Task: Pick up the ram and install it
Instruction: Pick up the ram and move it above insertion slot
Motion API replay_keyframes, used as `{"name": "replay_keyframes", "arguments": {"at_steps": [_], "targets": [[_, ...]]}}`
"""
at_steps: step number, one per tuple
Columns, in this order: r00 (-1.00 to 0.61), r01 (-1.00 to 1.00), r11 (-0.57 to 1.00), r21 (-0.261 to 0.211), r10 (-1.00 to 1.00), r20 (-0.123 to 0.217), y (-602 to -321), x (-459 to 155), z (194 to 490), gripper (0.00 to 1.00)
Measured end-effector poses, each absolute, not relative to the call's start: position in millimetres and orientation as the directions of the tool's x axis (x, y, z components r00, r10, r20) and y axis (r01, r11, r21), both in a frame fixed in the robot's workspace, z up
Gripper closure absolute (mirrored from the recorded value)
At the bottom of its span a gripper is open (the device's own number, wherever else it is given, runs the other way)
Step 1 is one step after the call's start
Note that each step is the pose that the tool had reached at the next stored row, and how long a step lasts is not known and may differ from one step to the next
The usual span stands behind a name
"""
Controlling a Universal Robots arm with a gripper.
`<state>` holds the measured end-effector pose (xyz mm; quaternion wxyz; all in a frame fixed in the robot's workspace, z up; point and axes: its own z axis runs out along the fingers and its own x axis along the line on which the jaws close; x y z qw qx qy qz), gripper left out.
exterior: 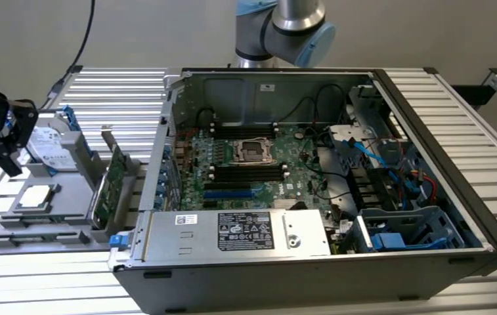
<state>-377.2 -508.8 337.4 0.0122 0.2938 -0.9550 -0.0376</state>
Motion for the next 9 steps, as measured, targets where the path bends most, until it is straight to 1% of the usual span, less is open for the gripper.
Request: {"name": "replay_keyframes", "arguments": {"at_steps": [9], "targets": [[-0.724, -0.687, 0.722, 0.079, -0.689, 0.001, -508.8, -377.1, 334.6, 0.89]]}}
